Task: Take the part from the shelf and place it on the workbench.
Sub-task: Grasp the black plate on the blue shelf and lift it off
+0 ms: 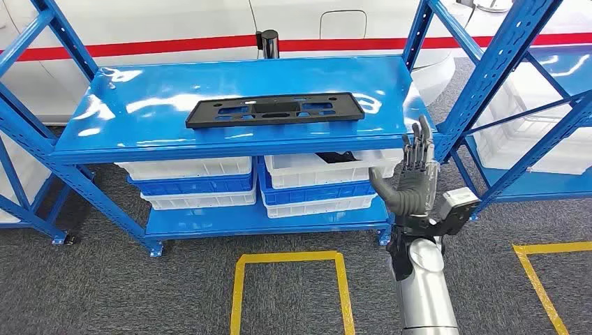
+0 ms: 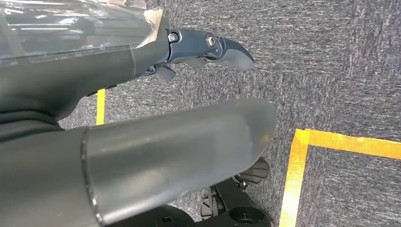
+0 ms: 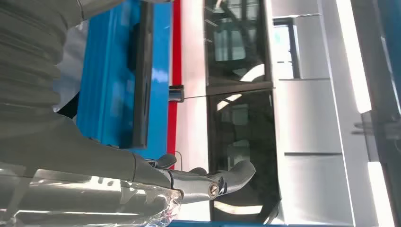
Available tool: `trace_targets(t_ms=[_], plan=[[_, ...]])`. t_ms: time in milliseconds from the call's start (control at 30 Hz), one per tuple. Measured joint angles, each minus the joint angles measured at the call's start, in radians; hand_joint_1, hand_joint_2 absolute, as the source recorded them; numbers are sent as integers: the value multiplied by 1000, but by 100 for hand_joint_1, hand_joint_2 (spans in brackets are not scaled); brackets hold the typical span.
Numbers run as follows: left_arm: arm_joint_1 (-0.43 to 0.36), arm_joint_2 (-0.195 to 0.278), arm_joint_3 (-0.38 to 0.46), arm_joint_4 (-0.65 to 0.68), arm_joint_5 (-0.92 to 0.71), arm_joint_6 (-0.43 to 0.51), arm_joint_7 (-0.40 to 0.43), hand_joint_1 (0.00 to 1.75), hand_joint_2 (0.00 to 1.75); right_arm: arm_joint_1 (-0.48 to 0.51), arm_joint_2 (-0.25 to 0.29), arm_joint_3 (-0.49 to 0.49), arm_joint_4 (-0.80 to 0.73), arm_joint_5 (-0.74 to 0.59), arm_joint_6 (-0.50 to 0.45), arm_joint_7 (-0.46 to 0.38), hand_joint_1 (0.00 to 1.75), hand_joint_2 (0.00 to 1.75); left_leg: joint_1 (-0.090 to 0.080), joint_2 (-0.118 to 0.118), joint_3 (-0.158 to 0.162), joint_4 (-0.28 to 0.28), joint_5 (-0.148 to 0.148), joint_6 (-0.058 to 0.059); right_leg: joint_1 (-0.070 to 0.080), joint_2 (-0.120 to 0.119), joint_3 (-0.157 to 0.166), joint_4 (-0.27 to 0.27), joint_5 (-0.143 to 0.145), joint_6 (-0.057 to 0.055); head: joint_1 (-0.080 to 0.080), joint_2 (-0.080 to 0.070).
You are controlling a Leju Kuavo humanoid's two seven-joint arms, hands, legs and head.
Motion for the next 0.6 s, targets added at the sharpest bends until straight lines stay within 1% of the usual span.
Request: trace_targets(t_ms=[67,267,600], plan=[[0,0,0,0,-2,0,-1,0,0,0,-2,17,1,32,-17,2,0,175,0,0,0,0,0,0,0,0,0,0,0,0,0,0],[0,0,2,0,-7,-1,-6,0,0,-5,-11,106,20,192,-101,19,0,175,0,0,-1,0,0,0,0,0,-1,0,0,0,0,0],[-1,0,2,1,-24,-5,-15,0,0,-42,-21,282,120,513,-256,84,0,175,0,0,-2,0,0,0,0,0,-1,0,0,0,0,0]])
